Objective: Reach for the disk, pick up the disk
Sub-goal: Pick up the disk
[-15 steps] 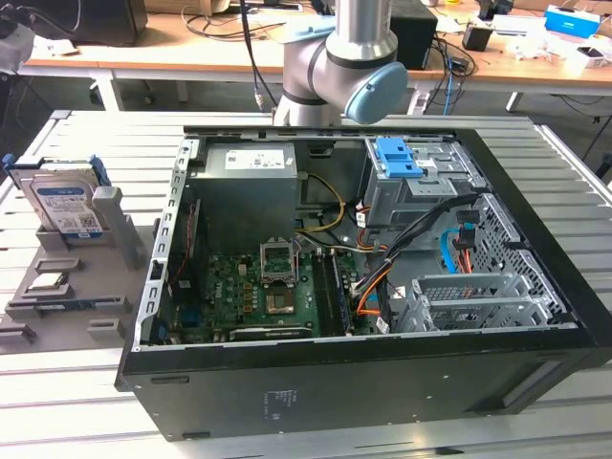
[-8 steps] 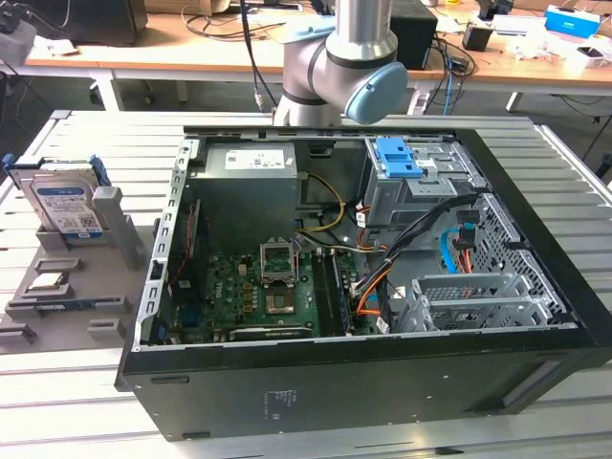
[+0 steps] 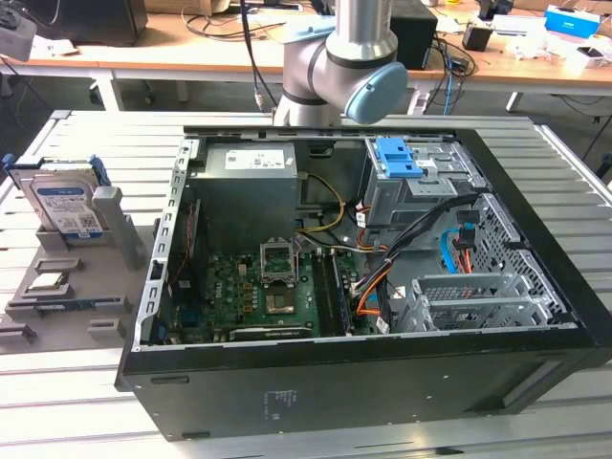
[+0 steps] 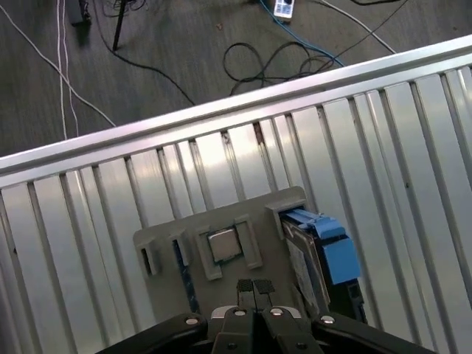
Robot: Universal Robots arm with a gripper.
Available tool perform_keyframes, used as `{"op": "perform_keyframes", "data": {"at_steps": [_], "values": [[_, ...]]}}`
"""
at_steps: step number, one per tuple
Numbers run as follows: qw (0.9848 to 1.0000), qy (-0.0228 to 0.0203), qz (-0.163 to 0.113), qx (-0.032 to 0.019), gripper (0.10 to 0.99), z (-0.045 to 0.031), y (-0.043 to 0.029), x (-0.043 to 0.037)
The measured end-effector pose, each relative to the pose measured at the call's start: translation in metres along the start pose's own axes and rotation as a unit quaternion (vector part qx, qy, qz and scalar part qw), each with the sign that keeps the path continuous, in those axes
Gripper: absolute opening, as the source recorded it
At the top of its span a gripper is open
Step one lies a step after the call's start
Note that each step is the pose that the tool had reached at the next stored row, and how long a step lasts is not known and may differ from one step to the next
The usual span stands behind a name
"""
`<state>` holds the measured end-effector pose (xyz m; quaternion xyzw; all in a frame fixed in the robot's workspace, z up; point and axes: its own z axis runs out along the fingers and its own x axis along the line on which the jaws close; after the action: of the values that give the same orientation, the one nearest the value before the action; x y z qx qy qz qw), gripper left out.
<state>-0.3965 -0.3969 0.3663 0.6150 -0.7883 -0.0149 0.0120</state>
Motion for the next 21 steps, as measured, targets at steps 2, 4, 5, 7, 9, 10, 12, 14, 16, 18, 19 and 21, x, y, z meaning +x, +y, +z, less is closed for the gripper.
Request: {"op": "perform_keyframes", "data": {"at_steps": [2, 4, 5, 7, 9, 10, 12, 14, 16, 18, 19, 21], "values": [[0.9998, 0.0007, -0.019, 0.0000, 0.106, 0.0000, 0.0000, 0.0000], [0.9995, 0.0012, -0.032, 0.0001, 0.106, 0.0000, 0.0000, 0.0000], [0.9992, 0.0015, -0.040, 0.0000, 0.106, 0.0000, 0.0000, 0.0000], [0.9985, 0.0021, -0.056, 0.0000, 0.106, 0.0000, 0.0000, 0.0000], [0.9975, 0.0027, -0.071, 0.0001, 0.106, 0.0000, 0.0000, 0.0000], [0.9967, 0.0031, -0.081, 0.0000, 0.106, 0.0000, 0.0000, 0.0000], [0.9956, 0.0036, -0.094, 0.0001, 0.106, 0.0000, 0.0000, 0.0000], [0.9938, 0.0042, -0.111, 0.0001, 0.106, 0.0000, 0.0000, 0.0000], [0.9938, 0.0043, -0.112, 0.0001, 0.106, 0.0000, 0.0000, 0.0000], [0.9937, 0.0043, -0.112, 0.0001, 0.106, 0.0000, 0.0000, 0.0000], [0.9937, 0.0043, -0.112, 0.0001, 0.106, 0.0000, 0.0000, 0.0000], [0.9937, 0.0043, -0.112, 0.0001, 0.114, 0.0000, 0.0000, 0.0000]]}}
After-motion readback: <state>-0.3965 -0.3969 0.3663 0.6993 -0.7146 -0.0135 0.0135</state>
